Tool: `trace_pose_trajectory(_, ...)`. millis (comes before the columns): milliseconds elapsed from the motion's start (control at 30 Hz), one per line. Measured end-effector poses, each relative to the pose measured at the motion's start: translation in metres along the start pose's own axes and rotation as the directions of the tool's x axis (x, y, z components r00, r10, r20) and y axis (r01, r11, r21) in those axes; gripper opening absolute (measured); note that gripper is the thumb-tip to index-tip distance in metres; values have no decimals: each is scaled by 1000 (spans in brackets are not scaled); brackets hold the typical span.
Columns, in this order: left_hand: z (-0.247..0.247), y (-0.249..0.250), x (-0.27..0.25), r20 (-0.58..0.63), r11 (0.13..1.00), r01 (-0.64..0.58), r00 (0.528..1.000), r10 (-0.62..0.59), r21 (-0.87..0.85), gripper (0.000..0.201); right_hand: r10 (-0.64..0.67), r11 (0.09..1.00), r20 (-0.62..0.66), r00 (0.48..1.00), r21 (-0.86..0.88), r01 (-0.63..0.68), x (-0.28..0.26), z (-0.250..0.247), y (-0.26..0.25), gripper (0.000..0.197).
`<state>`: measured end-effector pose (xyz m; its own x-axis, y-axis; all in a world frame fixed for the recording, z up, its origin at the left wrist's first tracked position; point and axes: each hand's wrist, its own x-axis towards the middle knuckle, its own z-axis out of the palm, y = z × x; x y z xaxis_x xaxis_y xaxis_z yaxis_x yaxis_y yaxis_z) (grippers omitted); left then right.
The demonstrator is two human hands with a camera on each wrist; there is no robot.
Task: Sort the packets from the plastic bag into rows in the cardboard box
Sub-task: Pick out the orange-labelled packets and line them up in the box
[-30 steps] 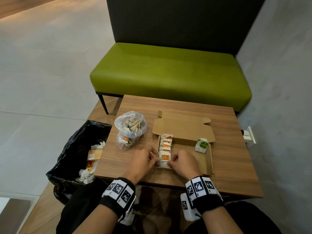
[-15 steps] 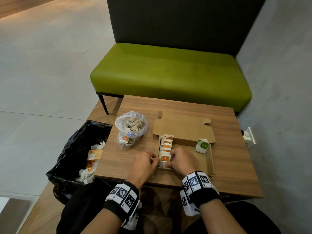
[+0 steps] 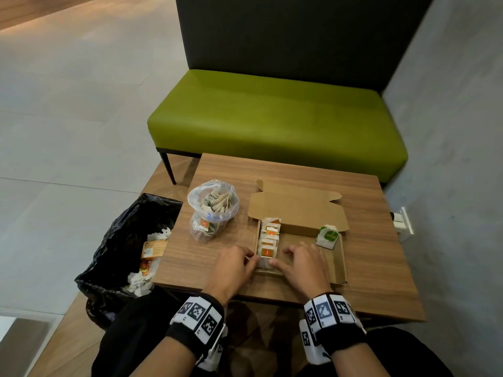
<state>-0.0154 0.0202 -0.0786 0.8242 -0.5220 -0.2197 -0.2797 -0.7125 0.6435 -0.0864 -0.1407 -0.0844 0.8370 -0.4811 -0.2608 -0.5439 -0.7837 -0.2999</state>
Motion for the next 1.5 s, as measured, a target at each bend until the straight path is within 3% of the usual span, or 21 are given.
trace_pose_trajectory(100,2,1,1,-7,1000,0,1000,0,2,27,-48,992,99,994,-111,59,-4,-2,-6,72)
trace_pose_trajectory(267,2,1,0,-14,1000,-15,1000,15,14,27,-87,989,234,968,-97,112,0,1,-11,74)
trace_pose_trajectory(633,3,-4,0,-6,998,-63,998,63,16,27,-42,998,243,969,-41,53,10,2,-9,95)
trace_pose_trajectory(1167,-2,-6,1,47,998,-53,998,51,43,28,-11,1000,159,987,22,7,7,6,-5,84)
trace_pose_trajectory(1233,-19,-5,1,-18,997,-34,999,35,63,29,8,995,104,995,102,-19,4,2,0,80)
trace_pose_trajectory(1300,-46,-3,-1,-231,994,-25,972,50,110,29,11,981,31,999,194,-17,2,-5,6,72)
trace_pose_trajectory(1367,-80,2,-1,-513,983,-20,851,113,184,28,12,968,-77,997,249,8,1,-11,7,61)
trace_pose_trajectory(1433,-106,1,7,-676,969,-22,713,188,246,23,18,962,-183,983,273,33,4,-16,1,49)
trace_pose_trajectory(1467,-114,-3,15,-686,968,-8,704,183,251,19,14,960,-221,975,277,49,5,-19,-5,44)
trace_pose_trajectory(1500,-118,-9,25,-650,973,29,749,130,229,20,2,958,-249,968,278,70,7,-21,-14,39)
